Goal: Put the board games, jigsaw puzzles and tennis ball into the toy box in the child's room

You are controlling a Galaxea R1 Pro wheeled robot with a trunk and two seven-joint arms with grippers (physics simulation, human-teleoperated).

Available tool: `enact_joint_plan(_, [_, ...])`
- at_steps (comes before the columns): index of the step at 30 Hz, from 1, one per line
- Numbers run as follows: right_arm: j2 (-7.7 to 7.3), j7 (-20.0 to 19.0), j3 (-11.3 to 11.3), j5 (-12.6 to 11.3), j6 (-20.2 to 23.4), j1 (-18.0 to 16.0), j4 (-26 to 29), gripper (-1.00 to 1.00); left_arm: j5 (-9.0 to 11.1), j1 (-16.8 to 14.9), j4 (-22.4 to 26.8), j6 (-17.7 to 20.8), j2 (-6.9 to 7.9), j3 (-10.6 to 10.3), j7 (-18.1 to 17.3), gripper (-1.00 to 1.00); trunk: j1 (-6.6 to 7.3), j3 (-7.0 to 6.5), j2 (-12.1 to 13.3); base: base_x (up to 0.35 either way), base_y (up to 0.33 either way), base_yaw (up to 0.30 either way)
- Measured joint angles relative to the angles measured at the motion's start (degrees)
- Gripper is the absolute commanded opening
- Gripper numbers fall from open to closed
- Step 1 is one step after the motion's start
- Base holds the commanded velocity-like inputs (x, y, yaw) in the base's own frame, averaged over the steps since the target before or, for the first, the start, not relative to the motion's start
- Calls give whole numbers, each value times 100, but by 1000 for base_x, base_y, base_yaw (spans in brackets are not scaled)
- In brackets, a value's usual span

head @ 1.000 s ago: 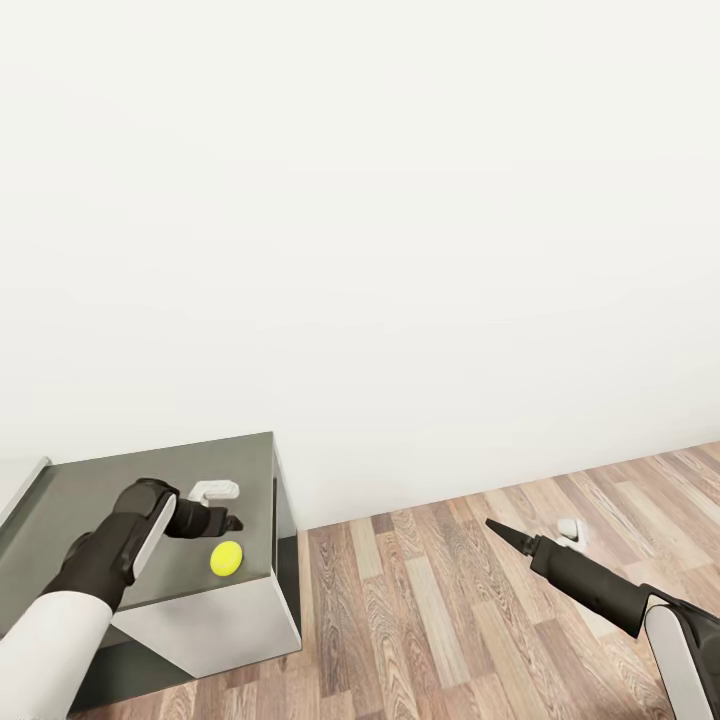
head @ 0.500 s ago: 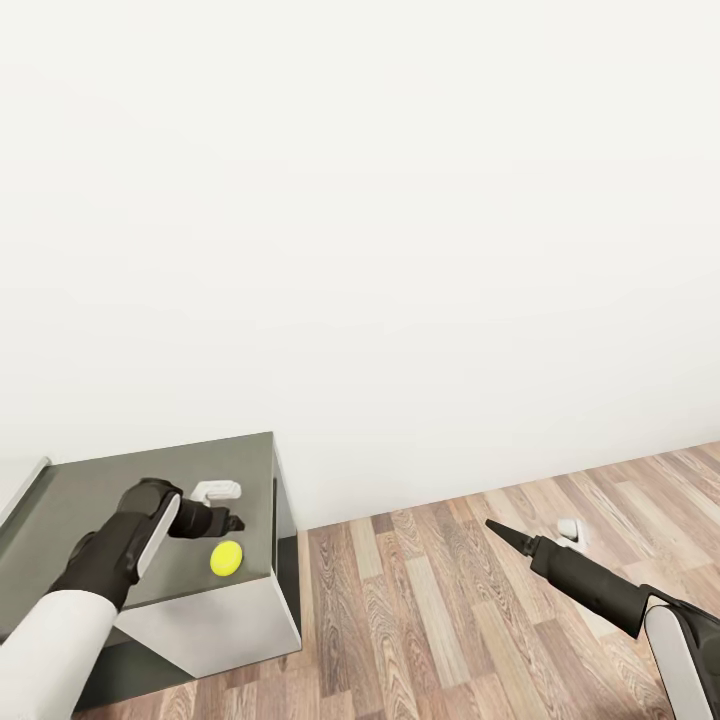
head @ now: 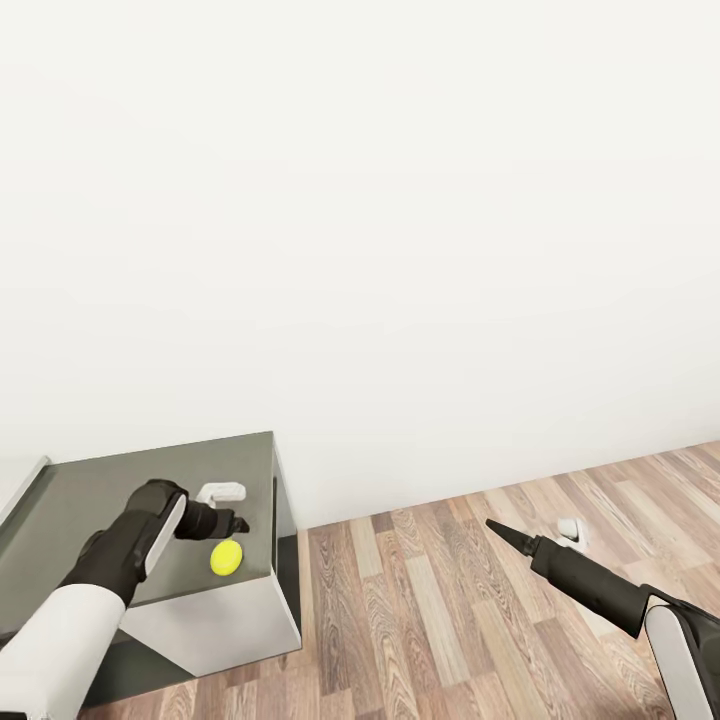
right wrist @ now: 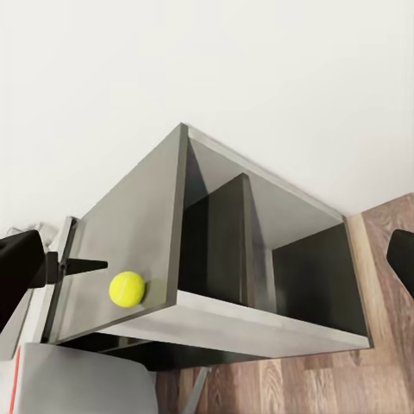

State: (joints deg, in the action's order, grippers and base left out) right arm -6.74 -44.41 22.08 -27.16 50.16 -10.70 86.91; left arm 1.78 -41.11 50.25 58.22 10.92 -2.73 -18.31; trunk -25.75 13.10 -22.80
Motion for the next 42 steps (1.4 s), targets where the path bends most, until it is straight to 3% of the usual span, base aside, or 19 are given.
enact_joint_plan(22, [-3, -6, 0, 0, 0, -2, 0, 100, -8, -137, -384, -141, -19, -2, 2, 100, 0, 88, 0, 0, 0, 0])
enact_joint_plan(42, [-4, -4, 0, 0, 0, -1, 0, 100, -16, -280, -841, -357, -77, -4, 5, 100, 0, 251, 0, 0, 0, 0])
